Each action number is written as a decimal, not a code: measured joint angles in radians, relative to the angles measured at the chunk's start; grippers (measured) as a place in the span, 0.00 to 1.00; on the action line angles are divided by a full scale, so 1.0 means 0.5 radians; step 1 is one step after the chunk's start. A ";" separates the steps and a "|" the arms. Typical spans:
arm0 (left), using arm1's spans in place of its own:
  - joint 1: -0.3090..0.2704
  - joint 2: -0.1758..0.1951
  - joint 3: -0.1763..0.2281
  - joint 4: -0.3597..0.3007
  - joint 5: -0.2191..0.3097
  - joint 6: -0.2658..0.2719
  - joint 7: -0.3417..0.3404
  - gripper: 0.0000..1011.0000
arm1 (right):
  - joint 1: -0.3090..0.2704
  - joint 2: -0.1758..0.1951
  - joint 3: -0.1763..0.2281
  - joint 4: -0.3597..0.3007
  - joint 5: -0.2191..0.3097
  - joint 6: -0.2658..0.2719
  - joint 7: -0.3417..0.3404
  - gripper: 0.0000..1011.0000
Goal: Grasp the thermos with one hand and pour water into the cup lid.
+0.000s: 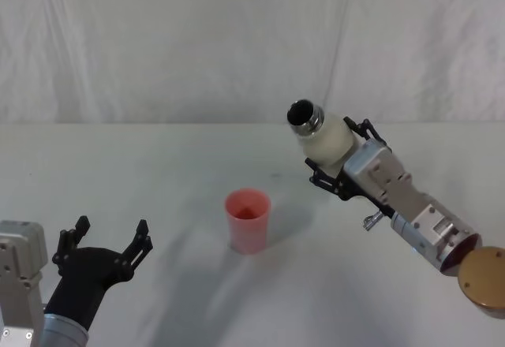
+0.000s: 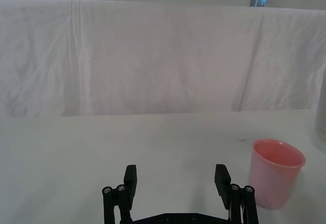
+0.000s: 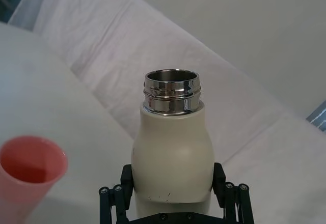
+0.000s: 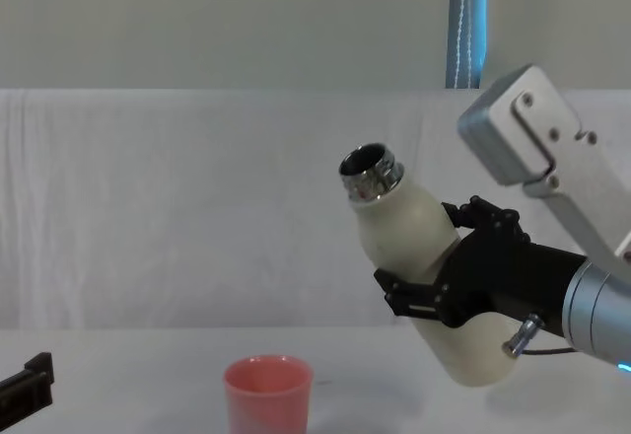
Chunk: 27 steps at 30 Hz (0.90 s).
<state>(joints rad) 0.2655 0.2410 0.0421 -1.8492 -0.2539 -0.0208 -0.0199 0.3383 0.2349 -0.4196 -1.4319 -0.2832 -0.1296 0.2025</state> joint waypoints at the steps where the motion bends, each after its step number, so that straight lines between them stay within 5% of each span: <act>1: 0.000 0.000 0.000 0.000 0.000 0.000 0.000 0.99 | 0.004 0.004 -0.006 0.004 -0.022 -0.005 -0.008 0.94; 9: 0.000 0.000 0.000 0.000 0.000 0.000 0.000 0.99 | 0.059 0.036 -0.092 0.069 -0.251 -0.076 -0.082 0.94; 27: 0.000 0.000 0.000 0.000 0.000 0.000 0.000 0.99 | 0.178 0.059 -0.236 0.249 -0.517 -0.215 -0.155 0.94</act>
<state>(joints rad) 0.2655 0.2409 0.0421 -1.8492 -0.2538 -0.0208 -0.0199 0.4272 0.2644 -0.5377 -1.3075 -0.5416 -0.2371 0.1252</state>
